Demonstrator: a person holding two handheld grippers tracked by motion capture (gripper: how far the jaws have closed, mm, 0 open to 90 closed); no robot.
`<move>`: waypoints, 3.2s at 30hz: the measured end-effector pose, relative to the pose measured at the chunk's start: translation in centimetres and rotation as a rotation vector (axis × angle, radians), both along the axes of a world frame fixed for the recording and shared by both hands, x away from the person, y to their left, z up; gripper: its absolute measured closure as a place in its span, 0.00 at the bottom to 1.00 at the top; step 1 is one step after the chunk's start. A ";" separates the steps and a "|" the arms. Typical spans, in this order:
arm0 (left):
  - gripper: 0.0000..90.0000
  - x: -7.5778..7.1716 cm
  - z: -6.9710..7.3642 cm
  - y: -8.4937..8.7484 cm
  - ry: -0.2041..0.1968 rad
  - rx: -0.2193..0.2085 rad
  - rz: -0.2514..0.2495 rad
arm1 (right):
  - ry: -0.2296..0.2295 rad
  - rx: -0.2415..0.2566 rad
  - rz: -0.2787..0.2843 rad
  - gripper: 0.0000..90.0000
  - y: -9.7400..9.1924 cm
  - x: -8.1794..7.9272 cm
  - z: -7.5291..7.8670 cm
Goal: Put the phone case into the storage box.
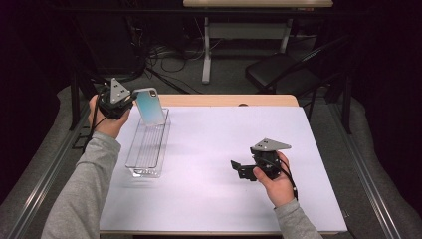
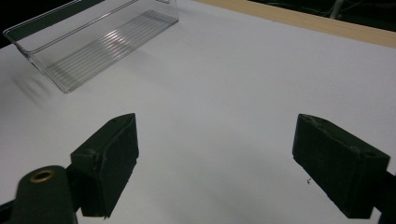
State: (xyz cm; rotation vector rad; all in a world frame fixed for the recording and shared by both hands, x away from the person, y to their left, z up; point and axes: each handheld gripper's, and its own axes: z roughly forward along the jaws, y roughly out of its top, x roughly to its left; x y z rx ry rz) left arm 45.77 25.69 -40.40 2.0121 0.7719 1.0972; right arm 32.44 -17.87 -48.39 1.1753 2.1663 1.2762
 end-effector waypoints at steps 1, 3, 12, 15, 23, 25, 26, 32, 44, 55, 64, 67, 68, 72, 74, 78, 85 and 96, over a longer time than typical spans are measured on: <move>0.89 0.1 -0.1 0.0 -0.004 0.008 0.001 | 0.001 0.000 -0.001 0.16 0.0 0.0 0.0; 0.89 0.4 -0.3 0.0 -0.010 0.019 0.000 | 0.004 -0.001 -0.003 0.16 -0.1 0.0 0.0; 0.89 1.3 -1.1 0.2 -0.014 0.038 0.010 | 0.002 -0.004 -0.003 0.16 0.0 0.0 -0.2; 0.89 1.6 -1.3 0.3 -0.012 0.039 0.014 | 0.006 -0.008 -0.002 0.16 0.0 0.0 -0.2; 0.89 2.4 -2.1 0.2 0.000 0.069 0.025 | 0.006 -0.006 -0.003 0.16 -0.1 0.1 -0.3; 0.89 2.6 -2.3 0.2 0.004 0.071 0.030 | 0.004 -0.008 -0.003 0.16 -0.1 0.1 -0.4; 0.89 2.7 -2.4 0.3 0.007 0.069 0.032 | 0.007 -0.007 -0.004 0.16 -0.1 0.1 -0.4; 0.89 3.4 -3.4 0.7 0.014 0.070 0.042 | 0.012 -0.009 -0.004 0.16 -0.1 0.2 -0.5; 0.89 4.4 -4.7 0.2 0.000 0.092 0.030 | 0.020 -0.009 -0.010 0.16 -0.3 0.2 -0.7; 0.89 5.2 -6.0 -0.6 -0.012 0.111 0.028 | 0.023 0.000 -0.018 0.16 -0.5 0.3 -0.9; 0.89 5.5 -6.6 -1.2 -0.010 0.117 0.022 | 0.023 -0.005 -0.017 0.16 -0.5 0.3 -0.9; 0.89 5.5 -6.7 -1.3 -0.015 0.122 0.019 | 0.020 -0.009 -0.015 0.16 -0.5 0.3 -1.0; 0.89 5.5 -6.8 -1.4 -0.020 0.126 0.018 | 0.021 -0.007 -0.016 0.16 -0.5 0.3 -1.0; 0.89 5.6 -6.9 -1.5 -0.025 0.134 0.017 | 0.022 -0.007 -0.016 0.16 -0.5 0.3 -1.1; 0.89 5.7 -6.9 -1.5 -0.028 0.133 0.018 | 0.025 -0.007 -0.016 0.16 -0.4 0.3 -1.1; 0.89 5.7 -7.0 -1.4 -0.033 0.137 0.018 | 0.027 -0.011 -0.013 0.16 -0.4 0.3 -1.1; 0.88 5.8 -7.0 -1.2 -0.039 0.149 0.005 | 0.023 -0.015 -0.010 0.16 -0.4 0.4 -1.2; 0.85 6.1 -7.3 -0.8 -0.029 0.158 0.019 | 0.032 -0.016 -0.011 0.16 -0.3 0.3 -1.3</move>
